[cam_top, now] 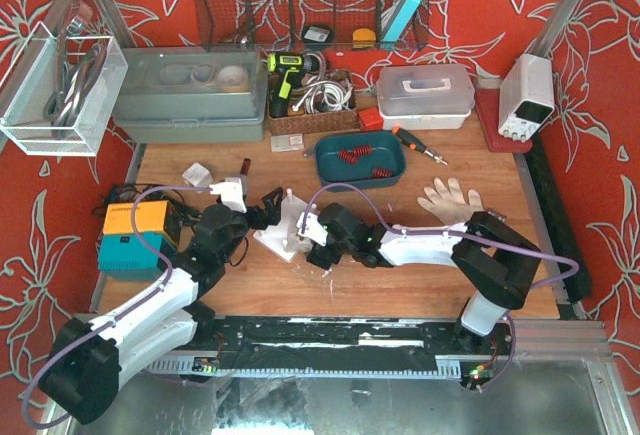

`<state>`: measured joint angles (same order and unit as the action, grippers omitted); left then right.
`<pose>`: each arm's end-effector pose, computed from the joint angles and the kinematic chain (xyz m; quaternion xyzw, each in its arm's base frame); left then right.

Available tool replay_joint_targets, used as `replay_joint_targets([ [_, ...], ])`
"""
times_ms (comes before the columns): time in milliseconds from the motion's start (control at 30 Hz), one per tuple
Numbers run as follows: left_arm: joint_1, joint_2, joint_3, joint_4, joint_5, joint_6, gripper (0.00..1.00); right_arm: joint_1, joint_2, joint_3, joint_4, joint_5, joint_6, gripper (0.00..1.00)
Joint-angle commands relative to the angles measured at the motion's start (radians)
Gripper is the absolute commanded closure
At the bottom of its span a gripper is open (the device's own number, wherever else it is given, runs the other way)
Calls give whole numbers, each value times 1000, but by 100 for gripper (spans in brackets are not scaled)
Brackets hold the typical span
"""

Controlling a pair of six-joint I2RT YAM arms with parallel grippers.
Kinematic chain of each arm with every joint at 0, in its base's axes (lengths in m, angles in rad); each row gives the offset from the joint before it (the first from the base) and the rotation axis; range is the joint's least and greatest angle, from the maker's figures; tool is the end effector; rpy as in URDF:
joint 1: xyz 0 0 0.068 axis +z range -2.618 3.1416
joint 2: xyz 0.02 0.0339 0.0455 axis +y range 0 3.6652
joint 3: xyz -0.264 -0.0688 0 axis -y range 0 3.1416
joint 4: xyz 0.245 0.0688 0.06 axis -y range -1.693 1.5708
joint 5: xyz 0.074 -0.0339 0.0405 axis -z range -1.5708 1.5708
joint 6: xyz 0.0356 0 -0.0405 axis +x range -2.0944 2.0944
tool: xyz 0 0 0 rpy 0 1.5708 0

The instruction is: Install the large spring

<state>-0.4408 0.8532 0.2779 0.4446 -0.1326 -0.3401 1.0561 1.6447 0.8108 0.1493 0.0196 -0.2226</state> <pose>0.1765 -0.0781 0.2152 -0.0059 0.7514 -0.2044 0.6274 0.1648 0.2899 0.1664 -0.5357 0.7275 0.1654 0.3956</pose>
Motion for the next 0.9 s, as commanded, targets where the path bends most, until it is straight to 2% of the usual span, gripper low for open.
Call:
replay_joint_targets([
  [0,-7,-31,-14,43,-20,8,0,-4,45,35,-18,-20,-14,1],
  [133,-7,-25,-13,43,-24,10,0,-4,59,32,-6,-12,-18,3],
  [367,-7,-14,-11,43,-27,11,0,-4,35,34,-45,-41,-32,16],
  [500,-7,-9,-16,49,-30,12,0,-5,18,35,-66,-58,-33,37],
  [633,-8,2,-14,50,-31,15,0,-5,-18,33,-87,-85,-20,51],
  [867,-7,8,-15,52,-35,22,0,-5,-182,-30,-90,-89,55,56],
])
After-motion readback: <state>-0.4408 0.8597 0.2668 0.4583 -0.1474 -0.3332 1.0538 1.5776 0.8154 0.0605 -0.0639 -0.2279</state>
